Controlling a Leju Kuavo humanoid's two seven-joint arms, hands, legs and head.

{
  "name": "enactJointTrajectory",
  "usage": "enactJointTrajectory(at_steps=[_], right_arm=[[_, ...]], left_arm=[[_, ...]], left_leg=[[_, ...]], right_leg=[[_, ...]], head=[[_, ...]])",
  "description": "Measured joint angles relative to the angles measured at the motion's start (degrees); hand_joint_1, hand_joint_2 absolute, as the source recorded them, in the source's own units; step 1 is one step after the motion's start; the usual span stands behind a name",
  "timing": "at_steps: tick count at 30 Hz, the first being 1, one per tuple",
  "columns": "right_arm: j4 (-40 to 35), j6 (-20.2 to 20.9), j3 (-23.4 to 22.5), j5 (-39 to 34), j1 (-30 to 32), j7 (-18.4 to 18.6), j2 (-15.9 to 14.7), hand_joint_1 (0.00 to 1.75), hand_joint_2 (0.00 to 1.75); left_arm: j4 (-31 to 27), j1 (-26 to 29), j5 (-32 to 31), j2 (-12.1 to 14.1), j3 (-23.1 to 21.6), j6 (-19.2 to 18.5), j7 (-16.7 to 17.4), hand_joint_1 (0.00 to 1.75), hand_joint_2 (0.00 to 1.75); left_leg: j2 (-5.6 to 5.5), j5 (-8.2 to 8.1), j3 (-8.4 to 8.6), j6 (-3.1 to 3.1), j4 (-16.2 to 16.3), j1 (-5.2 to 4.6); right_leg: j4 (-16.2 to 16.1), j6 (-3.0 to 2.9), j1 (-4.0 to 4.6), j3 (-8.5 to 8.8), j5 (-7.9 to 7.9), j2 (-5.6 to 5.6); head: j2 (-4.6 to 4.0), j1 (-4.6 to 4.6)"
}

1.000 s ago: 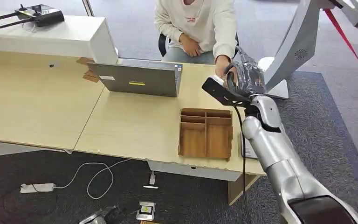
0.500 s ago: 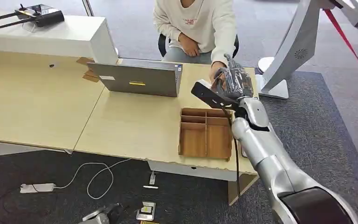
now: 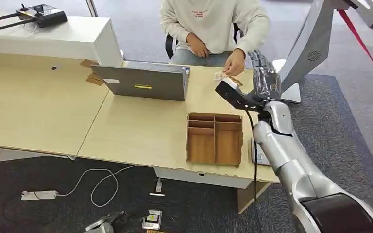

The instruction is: Pass the card to the sensor for recognition and then transmit it.

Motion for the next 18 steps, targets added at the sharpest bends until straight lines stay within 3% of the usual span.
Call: enactJointTrajectory(at_steps=[8, 18], right_arm=[[-1.55, -5.78, -5.56, -3.41, -1.20, -1.09, -7.48, 0.00, 1.75], [-0.70, -7.39, -15.22, -8.24, 4.31, 1.36, -20.40, 0.00, 1.75]], left_arm=[[0.02, 2.01, 2.08, 0.79, 0.07, 2.06, -0.57, 0.00, 0.00], [0.02, 4.77, 5.58, 1.79, 1.38, 4.57, -0.85, 0.00, 0.00]], left_leg=[[0.00, -0.01, 0.02, 0.01, 0.03, -0.05], [-0.06, -0.07, 0.00, 0.06, 0.04, -0.05]], right_leg=[[-0.02, 0.01, -0.11, -0.01, 0.01, 0.00], [-0.07, 0.02, -0.17, -0.05, 0.00, 0.00]], head=[[0.00, -0.02], [0.00, -0.04]])
